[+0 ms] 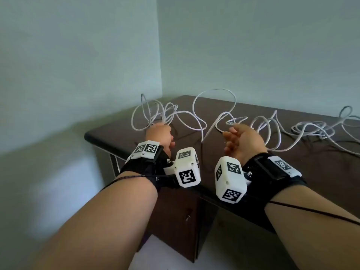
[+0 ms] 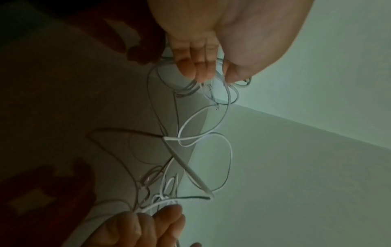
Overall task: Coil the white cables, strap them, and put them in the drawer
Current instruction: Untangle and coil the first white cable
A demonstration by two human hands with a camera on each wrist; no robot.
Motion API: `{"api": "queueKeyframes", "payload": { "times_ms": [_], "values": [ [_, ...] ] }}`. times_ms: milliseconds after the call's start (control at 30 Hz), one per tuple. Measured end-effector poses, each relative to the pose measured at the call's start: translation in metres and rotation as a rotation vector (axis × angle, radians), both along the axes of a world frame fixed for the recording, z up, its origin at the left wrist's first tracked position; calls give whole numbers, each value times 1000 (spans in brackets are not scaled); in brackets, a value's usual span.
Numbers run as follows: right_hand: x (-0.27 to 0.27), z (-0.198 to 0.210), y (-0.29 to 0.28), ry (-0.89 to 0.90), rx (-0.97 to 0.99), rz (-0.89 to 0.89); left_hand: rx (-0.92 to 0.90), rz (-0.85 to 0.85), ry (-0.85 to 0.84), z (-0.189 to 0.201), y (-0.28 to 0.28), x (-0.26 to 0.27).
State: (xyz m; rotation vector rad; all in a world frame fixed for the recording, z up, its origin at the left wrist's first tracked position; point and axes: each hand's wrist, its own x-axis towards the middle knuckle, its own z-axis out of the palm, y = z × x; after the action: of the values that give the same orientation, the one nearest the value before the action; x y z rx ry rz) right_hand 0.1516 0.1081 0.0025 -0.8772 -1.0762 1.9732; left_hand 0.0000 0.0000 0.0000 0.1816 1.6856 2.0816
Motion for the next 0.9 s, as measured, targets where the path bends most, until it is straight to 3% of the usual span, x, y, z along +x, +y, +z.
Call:
{"api": "queueKeyframes", "payload": {
  "times_ms": [367, 467, 600, 733, 900],
  "values": [
    [-25, -9, 8, -25, 255, 438, -179, -42, 262, -12, 23, -25],
    [-26, -9, 12, 49, 241, 338, -244, -43, 322, -8, 25, -19],
    [-20, -4, 19, 296, 165, 178, -247, -38, 354, -3, 27, -15],
    [-1, 6, 20, 407, 125, 112, -130, 67, 298, 4, 25, -10],
    [21, 15, 26, 475, 157, 73, -35, 36, 171, 22, 24, -9]
  ]
}}
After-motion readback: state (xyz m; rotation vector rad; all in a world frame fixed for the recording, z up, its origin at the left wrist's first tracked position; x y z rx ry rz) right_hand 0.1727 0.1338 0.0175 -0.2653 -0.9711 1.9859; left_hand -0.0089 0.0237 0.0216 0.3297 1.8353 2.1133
